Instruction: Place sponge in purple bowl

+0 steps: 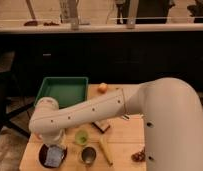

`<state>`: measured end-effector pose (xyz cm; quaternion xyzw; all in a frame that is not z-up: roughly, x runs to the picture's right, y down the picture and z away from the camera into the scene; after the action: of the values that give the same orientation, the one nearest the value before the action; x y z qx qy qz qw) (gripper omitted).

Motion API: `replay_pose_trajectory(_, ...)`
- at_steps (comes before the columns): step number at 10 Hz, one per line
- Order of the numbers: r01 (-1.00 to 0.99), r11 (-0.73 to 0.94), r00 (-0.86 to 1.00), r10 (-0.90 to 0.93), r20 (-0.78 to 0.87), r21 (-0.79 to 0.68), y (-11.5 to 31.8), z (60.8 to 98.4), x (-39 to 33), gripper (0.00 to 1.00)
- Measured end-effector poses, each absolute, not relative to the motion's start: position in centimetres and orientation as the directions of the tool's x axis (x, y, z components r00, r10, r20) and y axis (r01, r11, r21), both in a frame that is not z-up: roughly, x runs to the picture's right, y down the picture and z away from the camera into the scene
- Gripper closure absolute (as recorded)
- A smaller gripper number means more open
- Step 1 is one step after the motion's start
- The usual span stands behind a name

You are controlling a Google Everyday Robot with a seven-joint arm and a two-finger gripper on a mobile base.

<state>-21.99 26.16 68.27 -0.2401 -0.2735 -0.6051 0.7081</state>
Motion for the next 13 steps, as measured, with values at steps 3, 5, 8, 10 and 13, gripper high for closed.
replay_pose_trajectory(3,0.990,0.140,0.114,-0.734,0.670,-0.015,25.8,68.8,-22.8,1.00)
replay_pose_trajectory(5,0.991,0.130,0.108,-0.737,0.667,-0.017,25.3,69.6,-23.2,1.00)
replay_pose_trajectory(8,0.992,0.123,0.109,-0.737,0.667,-0.027,24.8,70.7,-23.4,1.00)
replay_pose_trajectory(10,0.992,0.120,0.108,-0.737,0.667,-0.028,24.8,70.8,-23.4,0.98)
replay_pose_trajectory(13,0.992,0.121,0.110,-0.737,0.667,-0.030,24.8,70.9,-23.3,0.72)
